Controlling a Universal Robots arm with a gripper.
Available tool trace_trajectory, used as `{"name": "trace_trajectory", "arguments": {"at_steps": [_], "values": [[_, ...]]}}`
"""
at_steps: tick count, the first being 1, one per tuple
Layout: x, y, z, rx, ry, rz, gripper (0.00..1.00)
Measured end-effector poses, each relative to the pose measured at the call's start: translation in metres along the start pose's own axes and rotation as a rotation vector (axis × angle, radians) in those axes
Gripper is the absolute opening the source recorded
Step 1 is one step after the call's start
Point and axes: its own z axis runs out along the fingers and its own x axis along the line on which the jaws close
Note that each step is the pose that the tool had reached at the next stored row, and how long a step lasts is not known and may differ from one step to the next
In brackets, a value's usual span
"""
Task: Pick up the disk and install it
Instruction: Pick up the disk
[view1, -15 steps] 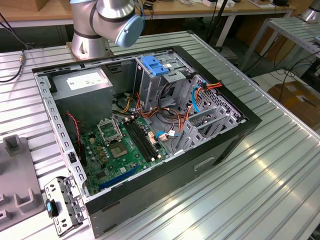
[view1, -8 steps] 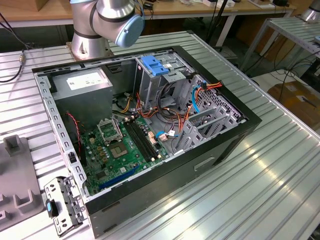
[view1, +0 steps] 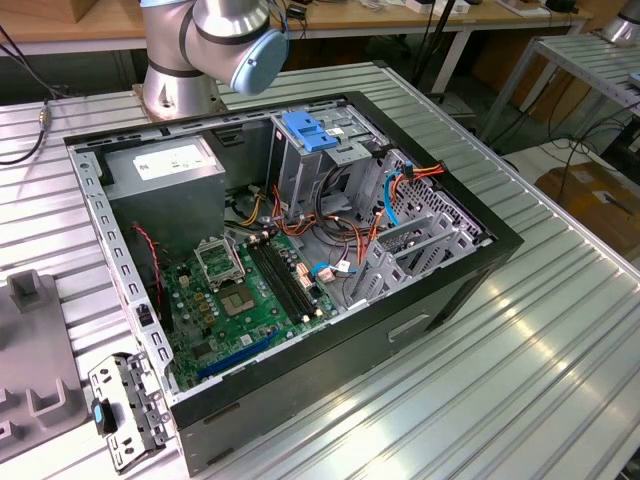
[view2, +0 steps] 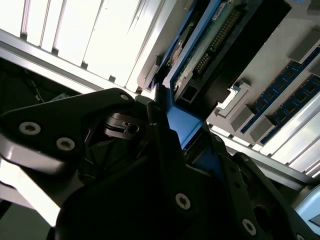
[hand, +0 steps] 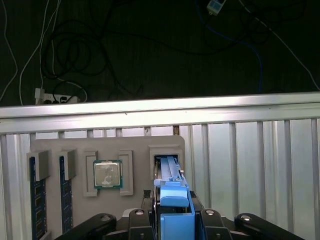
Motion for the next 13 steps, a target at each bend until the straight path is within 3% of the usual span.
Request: {"name": "trace_trajectory", "arguments": {"at_steps": [13], "values": [[-0.0001, 0.0, -0.0018, -0.0004, 0.0, -0.012, 0.37]]}}
